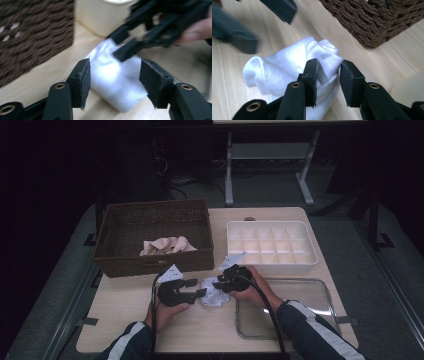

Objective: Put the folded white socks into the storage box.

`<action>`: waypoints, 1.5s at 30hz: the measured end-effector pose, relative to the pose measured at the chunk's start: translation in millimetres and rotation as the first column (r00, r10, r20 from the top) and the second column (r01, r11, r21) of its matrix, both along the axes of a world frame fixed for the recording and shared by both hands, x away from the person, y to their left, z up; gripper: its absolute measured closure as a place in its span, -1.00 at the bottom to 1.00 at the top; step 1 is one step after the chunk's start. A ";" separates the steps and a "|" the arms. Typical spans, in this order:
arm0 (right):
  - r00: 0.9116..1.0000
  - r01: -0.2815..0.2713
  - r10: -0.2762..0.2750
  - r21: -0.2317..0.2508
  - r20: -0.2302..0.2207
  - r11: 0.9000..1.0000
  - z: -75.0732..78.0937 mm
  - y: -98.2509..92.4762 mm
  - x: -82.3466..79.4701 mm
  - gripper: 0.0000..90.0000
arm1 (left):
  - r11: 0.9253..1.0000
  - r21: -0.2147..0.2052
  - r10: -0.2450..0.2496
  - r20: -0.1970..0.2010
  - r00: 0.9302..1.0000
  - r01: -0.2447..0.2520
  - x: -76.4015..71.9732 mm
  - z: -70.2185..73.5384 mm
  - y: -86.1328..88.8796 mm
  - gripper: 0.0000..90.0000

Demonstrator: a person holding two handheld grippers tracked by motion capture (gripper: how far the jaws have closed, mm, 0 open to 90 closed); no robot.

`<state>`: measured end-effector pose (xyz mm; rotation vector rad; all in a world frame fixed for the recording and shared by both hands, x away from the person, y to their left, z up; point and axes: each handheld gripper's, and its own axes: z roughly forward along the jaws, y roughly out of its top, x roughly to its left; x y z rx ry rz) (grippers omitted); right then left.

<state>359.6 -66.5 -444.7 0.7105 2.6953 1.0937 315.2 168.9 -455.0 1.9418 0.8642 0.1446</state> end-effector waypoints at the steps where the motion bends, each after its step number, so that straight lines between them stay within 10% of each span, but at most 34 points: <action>1: 1.000 -0.002 0.002 -0.001 0.000 1.000 0.3 -0.2 -0.3 0.43 | 1.000 0.020 -0.017 -0.017 1.000 0.017 1.5 -4.1 -2.7 -0.08; 14: 1.000 -0.013 0.013 0.025 -0.015 1.000 13.5 -3.0 -9.0 0.04 | 0.982 0.185 -0.057 0.050 0.997 0.046 -9.8 -14.4 -23.7 -0.11; 20: 0.995 -0.025 0.023 -0.022 -0.094 0.999 -1.1 -4.4 -8.7 -0.17 | 0.977 0.197 -0.094 0.028 0.995 0.086 -11.1 -17.1 -21.4 -0.19; 22: 0.992 -0.019 0.017 -0.013 -0.122 1.000 -4.4 -4.5 -6.2 -0.21 | 0.964 0.237 -0.132 0.034 0.991 0.120 -13.5 -18.7 -21.6 -0.20; 27: 0.986 -0.072 0.071 -0.001 -0.153 0.997 -9.9 -0.6 -2.2 -0.21 | 0.950 0.269 -0.178 0.053 0.983 0.158 -17.8 -17.7 -26.7 -0.01; 38: 0.946 -0.124 0.150 0.109 -0.287 0.986 -20.1 -2.4 8.3 0.17 | 0.948 0.243 -0.222 0.044 0.974 0.205 -15.5 -18.4 -23.4 0.15; 42: 0.940 -0.135 0.169 0.132 -0.296 0.982 -19.9 -5.3 8.0 0.32 | 0.949 0.243 -0.215 0.027 0.976 0.202 -13.4 -17.6 -21.6 -0.04; 45: 0.953 -0.147 0.174 0.122 -0.250 0.982 -16.5 -5.8 4.5 0.37 | 0.940 0.271 -0.220 0.015 0.975 0.208 -11.8 -14.0 -14.6 -0.28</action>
